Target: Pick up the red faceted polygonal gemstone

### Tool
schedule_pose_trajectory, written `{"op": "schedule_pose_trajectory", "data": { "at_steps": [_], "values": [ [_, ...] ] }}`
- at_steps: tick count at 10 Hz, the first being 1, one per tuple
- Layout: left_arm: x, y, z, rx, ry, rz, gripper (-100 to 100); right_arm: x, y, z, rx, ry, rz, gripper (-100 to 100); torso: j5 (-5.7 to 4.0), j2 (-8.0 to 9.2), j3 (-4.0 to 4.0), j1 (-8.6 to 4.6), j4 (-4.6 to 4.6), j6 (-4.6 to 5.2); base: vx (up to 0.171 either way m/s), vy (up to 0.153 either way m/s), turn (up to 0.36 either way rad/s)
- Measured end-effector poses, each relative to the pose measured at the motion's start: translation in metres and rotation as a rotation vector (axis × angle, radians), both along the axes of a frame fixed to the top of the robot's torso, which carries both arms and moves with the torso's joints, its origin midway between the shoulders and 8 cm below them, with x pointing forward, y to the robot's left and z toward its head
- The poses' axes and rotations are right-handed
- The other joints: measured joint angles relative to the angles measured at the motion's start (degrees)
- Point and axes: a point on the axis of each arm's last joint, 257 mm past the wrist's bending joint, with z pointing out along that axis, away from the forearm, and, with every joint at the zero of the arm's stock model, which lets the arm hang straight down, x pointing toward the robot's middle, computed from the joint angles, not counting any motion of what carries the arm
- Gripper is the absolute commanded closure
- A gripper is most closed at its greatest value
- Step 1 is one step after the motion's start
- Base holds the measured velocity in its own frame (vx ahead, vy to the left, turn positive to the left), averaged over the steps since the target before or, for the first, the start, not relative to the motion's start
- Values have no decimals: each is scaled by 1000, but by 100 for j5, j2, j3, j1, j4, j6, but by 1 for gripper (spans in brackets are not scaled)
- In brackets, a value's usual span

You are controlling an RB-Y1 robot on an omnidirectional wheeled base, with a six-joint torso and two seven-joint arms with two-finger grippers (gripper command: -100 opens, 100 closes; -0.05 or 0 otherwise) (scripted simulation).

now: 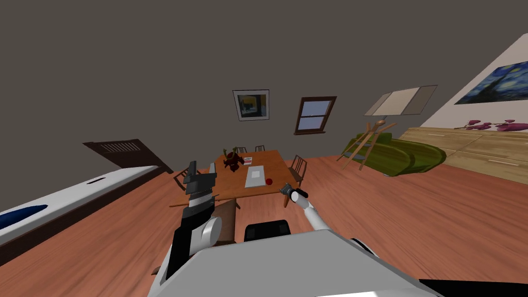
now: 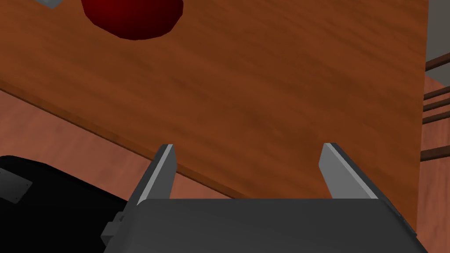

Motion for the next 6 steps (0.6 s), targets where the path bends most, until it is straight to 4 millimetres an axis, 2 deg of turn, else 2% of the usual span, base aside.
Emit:
{"op": "schedule_pose_trajectory", "data": {
  "at_steps": [3, 6],
  "values": [
    [0, 0, 0, 0, 0, 0, 0, -5, 35, -14, 93, 63, 2, -100, 2, -19, -11, 10, -4, 0, 116, 41, -51],
    [0, 0, 0, 0, 0, 0, 0, -16, 86, -28, 201, 127, 10, -100, 1, -23, -13, 8, -5, -1, 105, 34, -18]
  ]
}}
